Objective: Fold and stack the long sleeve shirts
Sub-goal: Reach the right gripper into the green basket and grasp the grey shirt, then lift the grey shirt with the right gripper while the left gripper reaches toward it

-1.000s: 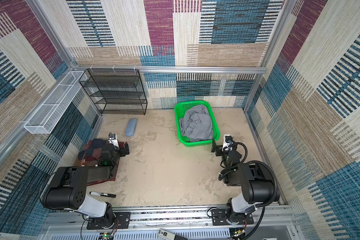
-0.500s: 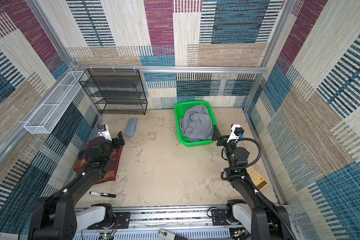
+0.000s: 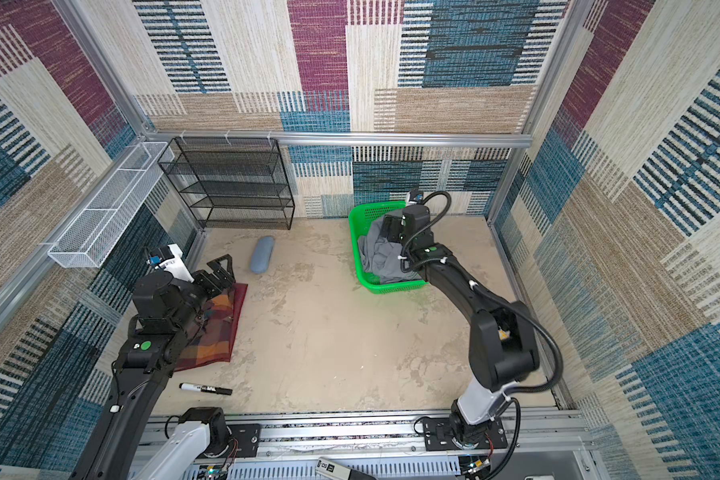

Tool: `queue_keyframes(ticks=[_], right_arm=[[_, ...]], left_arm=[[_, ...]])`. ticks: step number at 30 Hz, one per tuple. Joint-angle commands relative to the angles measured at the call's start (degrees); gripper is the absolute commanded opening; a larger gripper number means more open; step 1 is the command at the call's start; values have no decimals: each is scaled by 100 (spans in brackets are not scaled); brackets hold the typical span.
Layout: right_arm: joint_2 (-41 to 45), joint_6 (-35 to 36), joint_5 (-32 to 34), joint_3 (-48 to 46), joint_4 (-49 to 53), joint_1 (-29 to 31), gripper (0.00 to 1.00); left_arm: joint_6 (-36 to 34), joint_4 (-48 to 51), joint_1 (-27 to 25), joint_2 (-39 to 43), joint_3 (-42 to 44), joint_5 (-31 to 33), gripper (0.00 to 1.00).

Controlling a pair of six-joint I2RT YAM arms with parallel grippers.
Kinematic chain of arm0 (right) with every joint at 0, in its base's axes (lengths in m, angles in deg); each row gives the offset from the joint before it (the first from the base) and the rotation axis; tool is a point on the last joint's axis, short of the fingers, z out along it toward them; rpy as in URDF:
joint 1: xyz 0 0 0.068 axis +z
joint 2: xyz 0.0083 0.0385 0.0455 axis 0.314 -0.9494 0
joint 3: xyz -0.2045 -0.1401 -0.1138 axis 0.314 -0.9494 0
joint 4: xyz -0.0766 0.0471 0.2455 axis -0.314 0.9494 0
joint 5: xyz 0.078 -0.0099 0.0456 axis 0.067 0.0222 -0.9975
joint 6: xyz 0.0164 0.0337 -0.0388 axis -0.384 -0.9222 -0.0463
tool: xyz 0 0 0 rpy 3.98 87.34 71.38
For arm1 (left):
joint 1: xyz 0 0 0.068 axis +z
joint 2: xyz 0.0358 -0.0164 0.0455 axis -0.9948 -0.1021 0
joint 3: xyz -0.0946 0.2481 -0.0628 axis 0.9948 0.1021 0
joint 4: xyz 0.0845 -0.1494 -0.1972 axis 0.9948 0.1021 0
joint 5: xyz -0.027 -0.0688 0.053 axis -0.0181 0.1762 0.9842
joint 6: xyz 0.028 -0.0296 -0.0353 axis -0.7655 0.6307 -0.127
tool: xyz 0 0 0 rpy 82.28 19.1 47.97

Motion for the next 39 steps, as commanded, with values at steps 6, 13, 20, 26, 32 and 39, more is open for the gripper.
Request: queue_keyframes(ticks=[6, 13, 20, 26, 32, 39], right_arm=[[-2010, 404, 456, 1786, 1776, 102, 78], [-3171, 417, 276, 2662, 2133, 102, 71], [-3155, 235, -753, 2618, 1917, 1, 27], [-2150, 231, -1518, 2715, 1833, -57, 0], [-1111, 259, -2250, 3446, 2226, -45, 0], [152, 75, -3545, 3577, 1956, 72, 0]], left_arm=[[-81, 601, -221, 298, 282, -350, 97], [-14, 530, -292, 173, 373, -592, 94], [-99, 545, -294, -31, 266, -924, 91], [-266, 504, -356, -201, 1, -1500, 87], [-302, 522, -572, -557, -608, -2352, 82], [-124, 494, -808, -335, -911, -2653, 83]])
